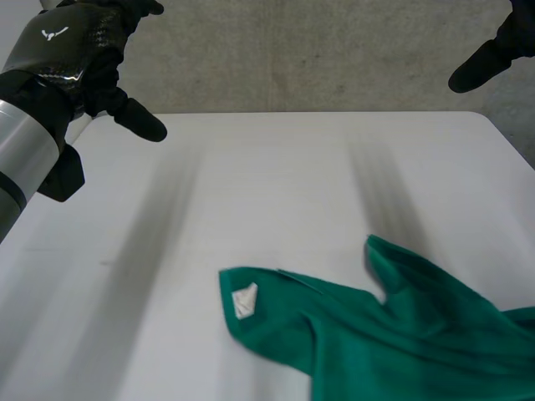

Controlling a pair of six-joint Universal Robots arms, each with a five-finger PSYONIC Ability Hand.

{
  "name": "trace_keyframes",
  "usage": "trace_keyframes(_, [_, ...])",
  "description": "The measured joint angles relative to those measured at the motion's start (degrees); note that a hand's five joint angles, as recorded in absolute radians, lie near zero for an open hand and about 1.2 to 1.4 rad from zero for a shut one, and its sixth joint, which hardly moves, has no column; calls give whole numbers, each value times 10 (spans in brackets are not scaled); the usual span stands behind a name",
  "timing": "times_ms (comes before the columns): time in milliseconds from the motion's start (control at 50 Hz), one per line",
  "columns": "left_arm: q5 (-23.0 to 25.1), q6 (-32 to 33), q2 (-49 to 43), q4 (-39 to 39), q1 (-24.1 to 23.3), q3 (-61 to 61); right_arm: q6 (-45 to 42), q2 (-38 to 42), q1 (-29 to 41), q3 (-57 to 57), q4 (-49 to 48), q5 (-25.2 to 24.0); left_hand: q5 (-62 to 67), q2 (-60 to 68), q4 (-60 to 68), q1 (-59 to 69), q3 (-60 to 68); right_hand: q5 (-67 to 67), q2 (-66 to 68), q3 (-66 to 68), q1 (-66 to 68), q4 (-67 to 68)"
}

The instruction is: Fold the towel.

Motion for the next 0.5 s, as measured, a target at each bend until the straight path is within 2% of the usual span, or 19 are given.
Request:
trace_keyframes(280, [0,1,-31,3,0,-4,-2,7,2,5,0,-30,0,0,0,0,0,0,0,0,0,0])
trace_keyframes(500, [2,18,-39,3,-16,-16,-1,8,3,5,0,-32,0,0,0,0,0,0,0,0,0,0])
